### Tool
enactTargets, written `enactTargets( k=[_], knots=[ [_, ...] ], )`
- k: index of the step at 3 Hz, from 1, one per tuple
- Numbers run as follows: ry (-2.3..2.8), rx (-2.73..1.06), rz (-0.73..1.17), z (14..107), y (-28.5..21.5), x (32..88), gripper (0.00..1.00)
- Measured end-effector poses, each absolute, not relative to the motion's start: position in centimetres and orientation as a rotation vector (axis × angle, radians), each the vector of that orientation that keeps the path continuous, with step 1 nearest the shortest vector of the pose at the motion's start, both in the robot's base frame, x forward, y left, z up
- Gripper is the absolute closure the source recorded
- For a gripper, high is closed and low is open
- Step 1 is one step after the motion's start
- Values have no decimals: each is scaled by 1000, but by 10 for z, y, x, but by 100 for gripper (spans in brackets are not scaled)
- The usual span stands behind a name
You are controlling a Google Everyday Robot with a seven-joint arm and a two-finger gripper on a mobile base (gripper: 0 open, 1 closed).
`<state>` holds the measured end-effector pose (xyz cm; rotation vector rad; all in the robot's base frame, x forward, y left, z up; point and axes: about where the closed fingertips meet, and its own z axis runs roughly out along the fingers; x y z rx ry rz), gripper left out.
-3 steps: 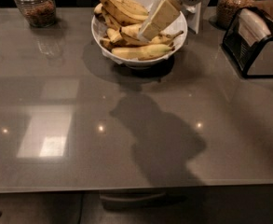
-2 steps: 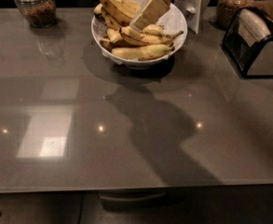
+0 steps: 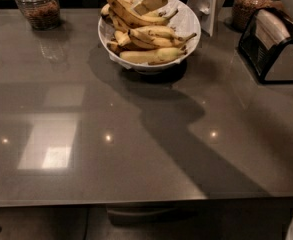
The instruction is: Pick banana from white bowl
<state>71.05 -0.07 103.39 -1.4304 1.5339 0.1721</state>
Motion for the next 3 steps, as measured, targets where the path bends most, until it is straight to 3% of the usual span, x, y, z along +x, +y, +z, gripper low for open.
enactTargets(
  k=[3],
  knots=[
    [1576, -1434, 250, 997, 23, 757, 39]
  ],
)
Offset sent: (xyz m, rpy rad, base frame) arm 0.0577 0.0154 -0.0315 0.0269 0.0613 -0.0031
